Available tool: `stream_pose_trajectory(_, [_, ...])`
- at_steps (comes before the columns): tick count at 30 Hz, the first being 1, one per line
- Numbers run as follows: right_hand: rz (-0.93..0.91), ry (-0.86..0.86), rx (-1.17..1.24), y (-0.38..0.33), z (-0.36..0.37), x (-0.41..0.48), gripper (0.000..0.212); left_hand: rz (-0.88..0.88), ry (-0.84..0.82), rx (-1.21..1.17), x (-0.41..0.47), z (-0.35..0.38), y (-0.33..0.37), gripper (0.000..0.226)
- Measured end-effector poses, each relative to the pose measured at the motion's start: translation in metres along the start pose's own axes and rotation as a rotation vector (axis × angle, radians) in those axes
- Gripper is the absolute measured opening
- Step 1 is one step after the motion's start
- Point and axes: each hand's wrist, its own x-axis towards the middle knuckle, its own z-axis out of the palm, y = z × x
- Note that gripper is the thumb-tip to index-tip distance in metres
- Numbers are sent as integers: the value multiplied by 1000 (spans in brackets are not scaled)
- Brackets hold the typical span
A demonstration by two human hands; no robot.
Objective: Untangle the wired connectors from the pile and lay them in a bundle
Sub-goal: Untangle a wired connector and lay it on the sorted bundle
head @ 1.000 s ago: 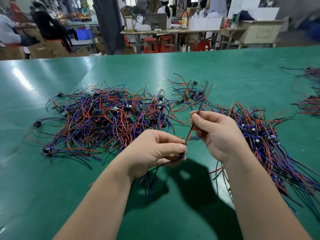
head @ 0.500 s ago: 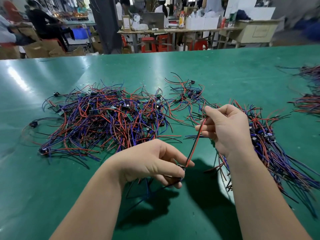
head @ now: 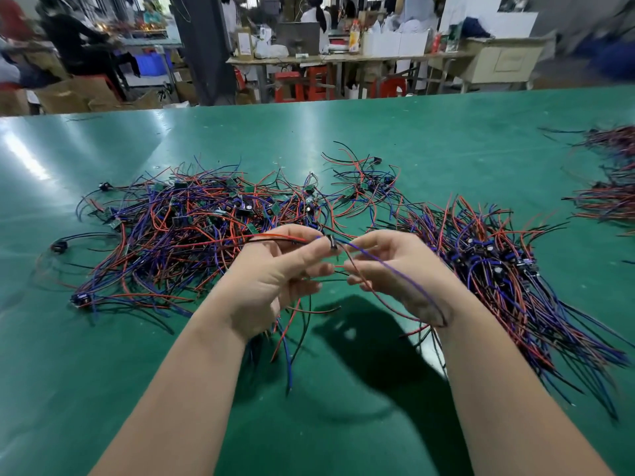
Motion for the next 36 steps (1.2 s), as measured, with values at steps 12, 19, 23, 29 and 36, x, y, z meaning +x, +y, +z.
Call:
stream_pose_trajectory(12, [-188,-29,535,-7,20,-5,8,484,215,223,3,19,-18,26])
stream_pose_trajectory(19, [-108,92,615,-11,18,0,9,515,91,395,4,20,-27,23])
stream_pose_trajectory(23, [-109,87,577,-14,9,-2,10,385,-15,338,3,16,-26,43])
stream_pose_trajectory(29, [-56,42,368,-8,11,-1,15,186,143,117,6,18,-28,37])
stream_pose_trajectory(36, [-25,133,102,0,16,0,13,133,231,229,9,19,-40,24])
